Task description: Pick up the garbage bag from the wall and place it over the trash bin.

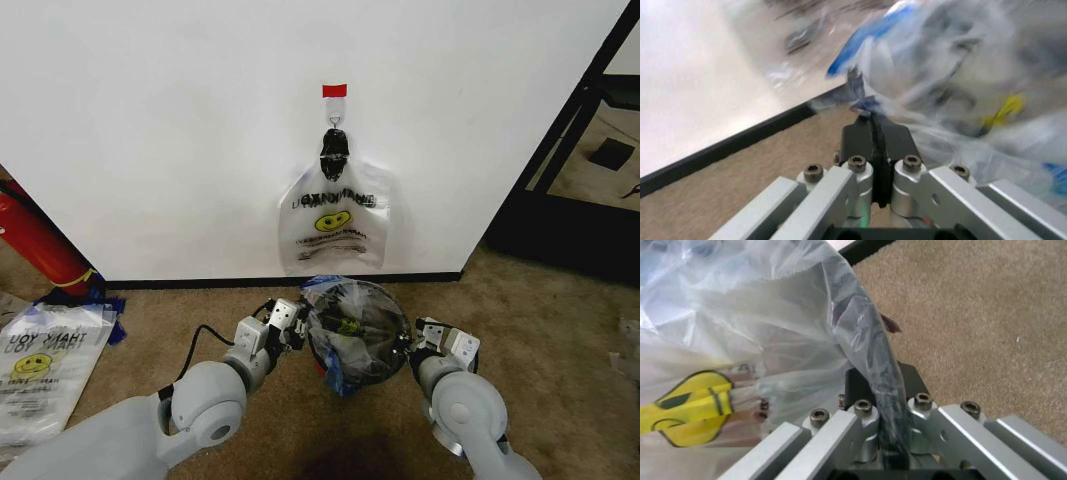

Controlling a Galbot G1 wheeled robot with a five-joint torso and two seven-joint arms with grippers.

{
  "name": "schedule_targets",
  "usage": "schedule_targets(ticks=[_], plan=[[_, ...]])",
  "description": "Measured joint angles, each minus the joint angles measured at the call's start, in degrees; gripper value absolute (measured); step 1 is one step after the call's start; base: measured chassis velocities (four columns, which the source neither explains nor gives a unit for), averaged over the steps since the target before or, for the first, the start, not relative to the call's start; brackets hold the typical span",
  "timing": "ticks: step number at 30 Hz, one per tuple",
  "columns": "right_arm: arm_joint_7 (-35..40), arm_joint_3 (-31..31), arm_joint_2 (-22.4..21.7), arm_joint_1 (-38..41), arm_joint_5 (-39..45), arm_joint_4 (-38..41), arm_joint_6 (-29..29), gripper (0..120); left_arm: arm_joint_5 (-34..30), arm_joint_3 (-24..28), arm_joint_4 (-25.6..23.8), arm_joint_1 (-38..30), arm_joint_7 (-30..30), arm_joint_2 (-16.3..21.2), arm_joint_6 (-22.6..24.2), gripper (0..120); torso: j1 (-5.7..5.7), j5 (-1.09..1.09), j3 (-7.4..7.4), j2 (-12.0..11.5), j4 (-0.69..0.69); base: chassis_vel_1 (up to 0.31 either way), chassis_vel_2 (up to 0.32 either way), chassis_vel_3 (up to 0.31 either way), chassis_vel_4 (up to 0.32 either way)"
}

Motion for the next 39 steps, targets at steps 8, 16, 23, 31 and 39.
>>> schedule_targets(ticks=[8, 16, 23, 31, 39], plan=[[1.3, 2.1, -0.2, -0.4, 2.6, 1.3, 0.1, 0, 4.2, -0.5, 1.0, 4.7, 1.2, 1.1, -2.8, 0, 0.0, 0.0, 0.0, 0.0, -0.02, 0.0, 0.0, 0.0, 0.0], [2.4, 2.8, -0.3, -1.0, 6.2, 4.0, -0.3, 0, 10.6, 0.9, 4.7, 9.1, 3.4, -1.0, -5.6, 0, 0.0, 0.0, 0.0, 0.0, 0.0, 0.0, 0.0, 0.0, 0.0], [2.5, 3.0, -0.3, -1.7, 5.9, 4.1, -0.4, 0, 12.2, 1.0, 5.2, 10.2, 1.5, -3.4, -6.9, 1, 0.0, 0.0, 0.0, 0.0, -0.01, 0.0, 0.0, 0.0, 0.0], [2.4, 6.0, 1.3, -2.1, 5.6, 3.1, 0.3, 0, 14.9, -5.3, -1.6, 18.7, -0.5, -1.1, -5.1, 31, 0.0, 0.01, -0.01, 0.0, 0.06, 0.0, 0.0, 0.0, 0.0], [2.2, 10.9, 4.5, -3.7, 6.1, 3.7, 0.9, 0, 11.0, -12.6, -7.1, 25.8, -3.6, -5.0, -9.3, 57, 0.0, 0.0, -0.01, 0.0, 0.02, 0.0, 0.0, 0.0, 0.0]])
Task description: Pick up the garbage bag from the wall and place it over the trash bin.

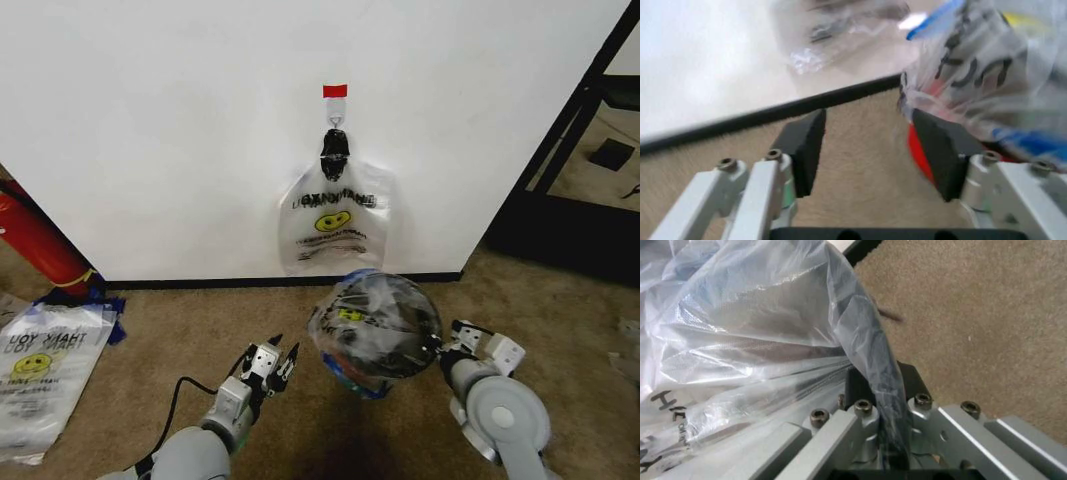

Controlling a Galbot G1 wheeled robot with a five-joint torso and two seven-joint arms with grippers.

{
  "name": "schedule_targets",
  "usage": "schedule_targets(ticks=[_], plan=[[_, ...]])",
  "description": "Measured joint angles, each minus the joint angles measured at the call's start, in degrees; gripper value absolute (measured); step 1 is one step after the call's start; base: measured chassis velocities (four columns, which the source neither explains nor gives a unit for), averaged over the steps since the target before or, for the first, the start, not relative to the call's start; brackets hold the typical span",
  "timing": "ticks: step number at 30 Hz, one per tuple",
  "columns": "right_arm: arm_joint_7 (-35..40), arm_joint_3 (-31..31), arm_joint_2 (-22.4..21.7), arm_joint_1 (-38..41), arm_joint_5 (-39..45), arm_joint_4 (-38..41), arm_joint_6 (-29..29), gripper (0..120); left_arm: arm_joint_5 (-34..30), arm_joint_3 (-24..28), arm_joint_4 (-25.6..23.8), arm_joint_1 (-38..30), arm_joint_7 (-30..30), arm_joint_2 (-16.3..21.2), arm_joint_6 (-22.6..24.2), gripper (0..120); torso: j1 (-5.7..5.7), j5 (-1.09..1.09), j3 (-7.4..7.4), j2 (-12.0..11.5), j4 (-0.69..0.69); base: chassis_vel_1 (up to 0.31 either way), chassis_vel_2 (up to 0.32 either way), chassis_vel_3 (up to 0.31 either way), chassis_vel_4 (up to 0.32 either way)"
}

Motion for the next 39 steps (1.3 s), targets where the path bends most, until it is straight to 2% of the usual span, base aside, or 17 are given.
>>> schedule_targets(ticks=[4, 7, 8, 12, 16, 18, 24, 27, 28, 33, 38, 39], plan=[[0.7, 2.2, 2.9, 0.1, 2.2, 0.4, 0.1, 0, -14.7, -3.5, -3.1, 5.7, 3.3, -5.9, -3.3, 76, 0.0, 0.01, 0.0, 0.0, -0.03, 0.0, 0.0, 0.0, 0.0], [0.9, 2.9, 3.7, 0.0, 2.9, 0.5, 0.1, 0, -18.2, -3.7, -3.3, 7.1, 4.8, -7.5, -4.3, 82, 0.0, 0.0, 0.0, 0.0, -0.02, 0.0, 0.0, 0.0, 0.0], [1.0, 3.4, 4.2, -0.1, 3.2, 0.5, 0.1, 0, -20.8, -3.9, -3.5, 7.7, 5.5, -8.6, -4.7, 89, 0.0, 0.01, 0.0, 0.0, -0.02, 0.0, 0.0, 0.0, 0.0], [1.1, 4.3, 5.4, -0.4, 3.2, 0.2, 0.1, 0, -39.4, -7.1, -5.3, 8.0, 3.7, -14.6, -2.1, 100, 0.0, 0.02, 0.0, 0.0, -0.03, 0.0, 0.0, 0.0, 0.0], [1.1, 4.5, 6.0, -0.6, 3.1, 0.2, 0.2, 0, -43.4, -8.6, -5.3, 7.9, 3.4, -17.2, -1.8, 100, 0.0, 0.01, 0.0, 0.0, -0.03, 0.0, 0.0, 0.0, 0.0], [0.9, 4.5, 6.5, -0.8, 2.8, 0.2, 0.2, 0, -44.2, -8.9, -5.1, 8.2, 3.4, -18.4, -1.8, 100, 0.0, 0.01, 0.0, 0.0, -0.03, 0.0, 0.0, 0.0, 0.0], [0.8, 4.1, 7.5, -0.8, 2.2, 0.4, 0.2, 0, -40.3, -6.8, -3.2, 9.0, 4.2, -19.9, -1.4, 95, 0.0, 0.01, 0.0, 0.0, -0.02, 0.0, 0.0, 0.0, 0.0], [0.6, 3.9, 8.0, -0.9, 1.8, 0.6, 0.2, 0, -38.7, -6.1, -2.1, 8.8, 4.6, -20.7, -1.1, 84, 0.0, 0.01, 0.0, 0.0, -0.02, 0.0, 0.0, 0.0, 0.0], [0.6, 3.9, 8.0, -0.9, 1.8, 0.6, 0.2, 0, -38.7, -6.1, -2.1, 8.8, 4.6, -20.7, -1.1, 84, 0.0, 0.01, 0.0, 0.0, -0.02, 0.0, 0.0, 0.0, 0.0], [0.2, 3.8, 8.4, -1.0, 1.6, 0.8, 0.2, 0, -36.3, -5.1, -0.4, 8.3, 4.8, -21.3, -1.2, 61, 0.0, 0.0, 0.0, 0.0, -0.03, 0.0, 0.0, 0.0, 0.0], [0.2, 3.7, 8.4, -1.0, 1.6, 1.1, 0.2, 0, -35.5, -5.0, 0.5, 8.4, 4.8, -21.6, -1.4, 50, 0.01, 0.0, 0.0, 0.0, -0.03, 0.0, 0.0, 0.0, 0.0], [0.2, 3.7, 8.5, -1.0, 1.7, 1.3, 0.2, 0, -34.6, -4.7, 0.9, 8.9, 4.9, -21.9, -1.7, 41, 0.01, 0.0, 0.0, 0.0, -0.02, 0.0, 0.0, 0.0, 0.0]])
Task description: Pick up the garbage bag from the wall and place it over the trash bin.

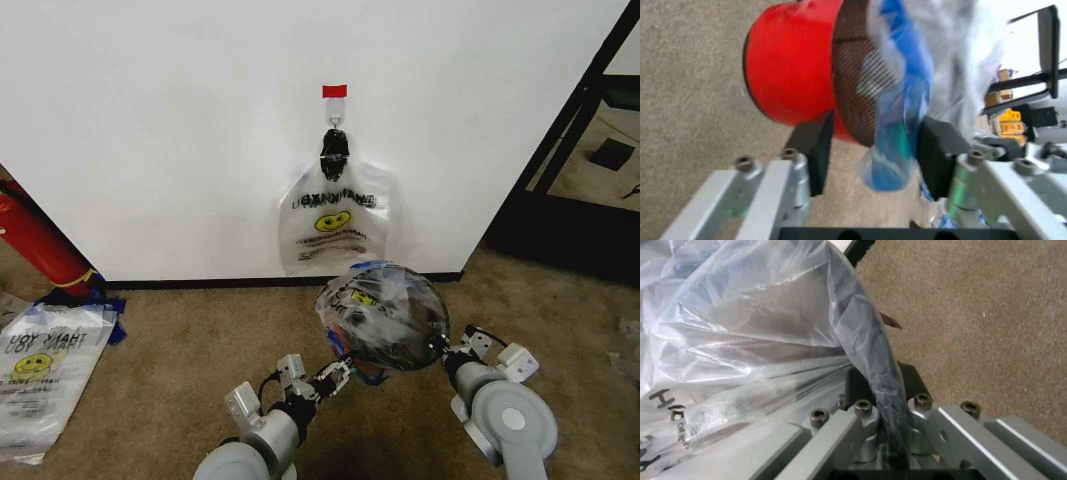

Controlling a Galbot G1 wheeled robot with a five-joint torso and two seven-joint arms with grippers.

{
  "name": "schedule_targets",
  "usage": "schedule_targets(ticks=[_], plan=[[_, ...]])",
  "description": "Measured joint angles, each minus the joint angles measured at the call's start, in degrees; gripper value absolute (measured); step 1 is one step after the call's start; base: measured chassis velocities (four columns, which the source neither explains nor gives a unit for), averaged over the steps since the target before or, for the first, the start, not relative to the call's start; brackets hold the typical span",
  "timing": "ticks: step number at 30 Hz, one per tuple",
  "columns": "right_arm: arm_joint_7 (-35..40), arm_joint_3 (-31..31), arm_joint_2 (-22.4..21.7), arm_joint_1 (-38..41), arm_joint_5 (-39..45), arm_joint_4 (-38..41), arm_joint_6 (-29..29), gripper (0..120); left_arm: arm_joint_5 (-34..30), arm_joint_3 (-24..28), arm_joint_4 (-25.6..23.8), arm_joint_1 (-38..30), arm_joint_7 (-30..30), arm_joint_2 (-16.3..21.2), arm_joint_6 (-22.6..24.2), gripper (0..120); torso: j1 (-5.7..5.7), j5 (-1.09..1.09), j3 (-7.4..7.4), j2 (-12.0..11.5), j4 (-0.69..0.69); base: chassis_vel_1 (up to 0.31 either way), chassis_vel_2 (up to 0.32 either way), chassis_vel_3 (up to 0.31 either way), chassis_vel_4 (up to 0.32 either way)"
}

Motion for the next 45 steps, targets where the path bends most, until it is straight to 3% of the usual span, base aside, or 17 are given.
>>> schedule_targets(ticks=[2, 8, 12, 32, 45], plan=[[0.0, 0.0, 0.1, 0.0, 0.0, 0.0, 0.0, 0, 0.8, 0.1, 0.2, 0.3, 0.2, -0.2, -0.3, 38, 0.0, 0.0, 0.0, 0.0, -0.01, 0.0, 0.0, 0.0, 0.0], [0.0, 0.0, 0.8, -0.4, 0.1, 0.6, 0.0, 0, 3.6, -1.3, 0.9, 3.4, 0.8, -3.0, -1.5, 11, 0.0, 0.0, 0.0, 0.0, 0.0, 0.0, 0.0, 0.0, 0.0], [0.1, 0.0, 0.8, -0.4, 0.5, 1.3, 0.0, 0, 5.0, -1.7, 1.6, 3.4, 1.1, -3.9, -1.9, 0, 0.0, 0.01, 0.0, 0.0, 0.0, 0.0, 0.0, 0.0, 0.0], [1.6, -0.2, 1.9, -1.3, 2.6, 3.8, -0.8, 0, 16.0, 3.6, 16.7, -1.7, 2.6, -10.4, -3.5, 0, 0.0, 0.01, 0.0, 0.0, -0.01, 0.0, 0.0, 0.0, 0.0], [1.3, -1.1, 2.8, -1.8, 1.6, 4.1, -0.9, 0, 20.2, 4.3, 18.5, -1.6, 3.7, -11.5, -3.7, 0, 0.0, 0.01, 0.0, 0.0, -0.01, 0.0, 0.0, 0.0, 0.0]])
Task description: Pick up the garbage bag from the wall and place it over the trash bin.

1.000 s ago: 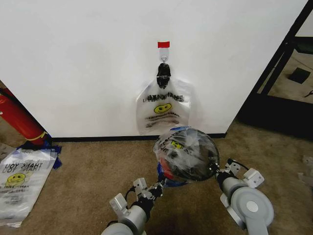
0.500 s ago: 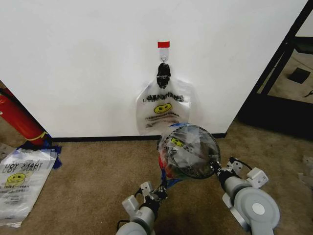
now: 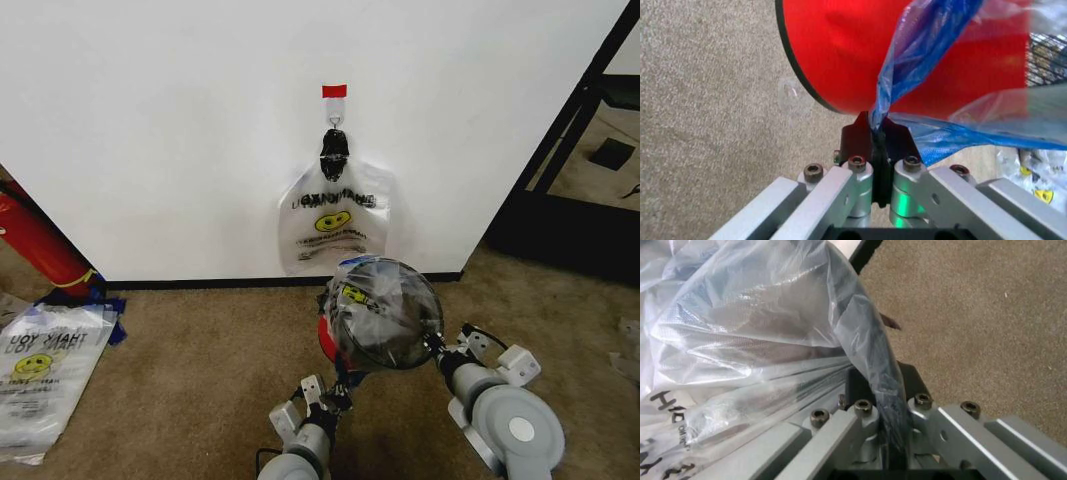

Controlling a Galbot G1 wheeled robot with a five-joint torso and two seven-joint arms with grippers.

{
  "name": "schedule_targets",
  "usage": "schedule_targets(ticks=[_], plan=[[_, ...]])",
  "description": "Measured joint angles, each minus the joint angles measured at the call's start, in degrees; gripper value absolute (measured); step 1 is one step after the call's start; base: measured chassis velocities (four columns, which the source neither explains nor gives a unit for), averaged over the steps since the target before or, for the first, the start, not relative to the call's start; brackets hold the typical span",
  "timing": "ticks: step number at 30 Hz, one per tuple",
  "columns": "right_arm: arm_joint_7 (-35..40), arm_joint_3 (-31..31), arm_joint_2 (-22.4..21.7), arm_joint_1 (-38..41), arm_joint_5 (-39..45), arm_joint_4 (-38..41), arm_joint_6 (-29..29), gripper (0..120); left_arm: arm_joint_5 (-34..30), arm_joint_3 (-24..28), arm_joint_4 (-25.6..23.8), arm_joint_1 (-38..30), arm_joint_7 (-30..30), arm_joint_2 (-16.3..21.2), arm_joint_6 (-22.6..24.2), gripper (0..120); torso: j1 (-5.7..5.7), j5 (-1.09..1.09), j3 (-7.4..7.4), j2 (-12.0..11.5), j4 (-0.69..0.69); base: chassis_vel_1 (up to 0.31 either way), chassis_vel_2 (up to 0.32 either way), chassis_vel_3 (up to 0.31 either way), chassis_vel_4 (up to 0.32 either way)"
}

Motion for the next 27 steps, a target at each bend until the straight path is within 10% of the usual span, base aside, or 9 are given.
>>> schedule_targets(ticks=[27], plan=[[-2.0, -0.5, -1.5, 2.1, -2.2, -3.9, 0.8, 0, 13.3, -12.0, -8.7, 2.1, 2.1, 15.2, 2.4, 95, 0.0, -0.03, 0.0, 0.0, 0.0, 0.0, 0.0, 0.0, 0.0]])
